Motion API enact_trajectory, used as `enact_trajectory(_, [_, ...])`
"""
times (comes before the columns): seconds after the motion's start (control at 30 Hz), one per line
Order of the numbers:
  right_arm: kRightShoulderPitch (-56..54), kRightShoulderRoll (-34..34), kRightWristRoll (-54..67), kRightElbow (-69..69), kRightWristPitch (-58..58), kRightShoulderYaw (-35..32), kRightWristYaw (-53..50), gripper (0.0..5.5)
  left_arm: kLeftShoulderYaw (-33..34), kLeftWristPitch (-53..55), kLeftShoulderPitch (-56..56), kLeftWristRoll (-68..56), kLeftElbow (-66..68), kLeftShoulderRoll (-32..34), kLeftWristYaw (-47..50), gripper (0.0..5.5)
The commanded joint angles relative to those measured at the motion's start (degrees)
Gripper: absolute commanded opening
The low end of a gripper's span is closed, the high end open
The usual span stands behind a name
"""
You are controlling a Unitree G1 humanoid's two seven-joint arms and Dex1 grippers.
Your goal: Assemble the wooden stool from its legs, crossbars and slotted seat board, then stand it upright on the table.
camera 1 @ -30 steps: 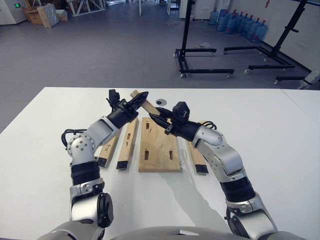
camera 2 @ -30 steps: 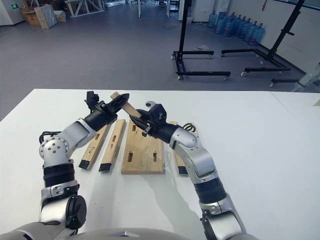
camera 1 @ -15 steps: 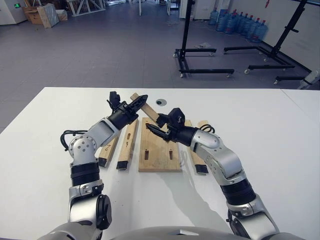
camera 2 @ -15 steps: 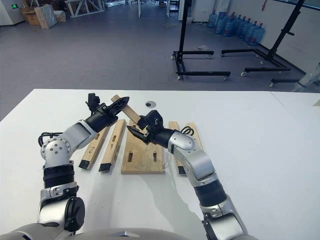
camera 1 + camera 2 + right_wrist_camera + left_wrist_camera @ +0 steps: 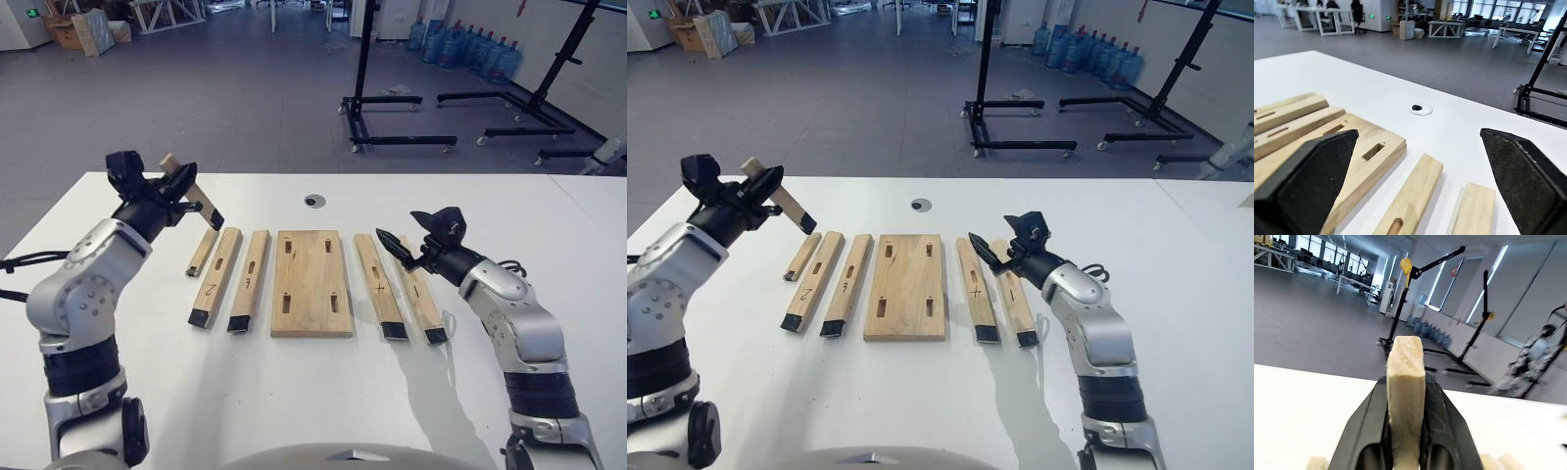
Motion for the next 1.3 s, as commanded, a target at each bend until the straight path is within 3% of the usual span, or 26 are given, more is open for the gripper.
enact_trajectory(0.03, [-2.1, 4.2, -0.2, 3.1, 0.7, -0.4, -5.0, 4.58, -4.8, -9.4, 7.2, 9.0, 0.8, -3.2, -1.4, 0.38])
enact_trajectory(0.47, [-3.8, 8.3, -0.4, 5.6, 2.7, 1.9, -8.3, 4.58, -4.6, -24.8, 4.8, 16.5, 21.4, -6.8, -9.3, 0.38])
enact_trajectory(1.3, [-3.0, 9.4, -0.3, 5.1, 2.6, 3.7, -8.2, 4.58, -4.8, -28.3, 5.9, 20.5, 24.1, -10.6, -10.0, 0.38])
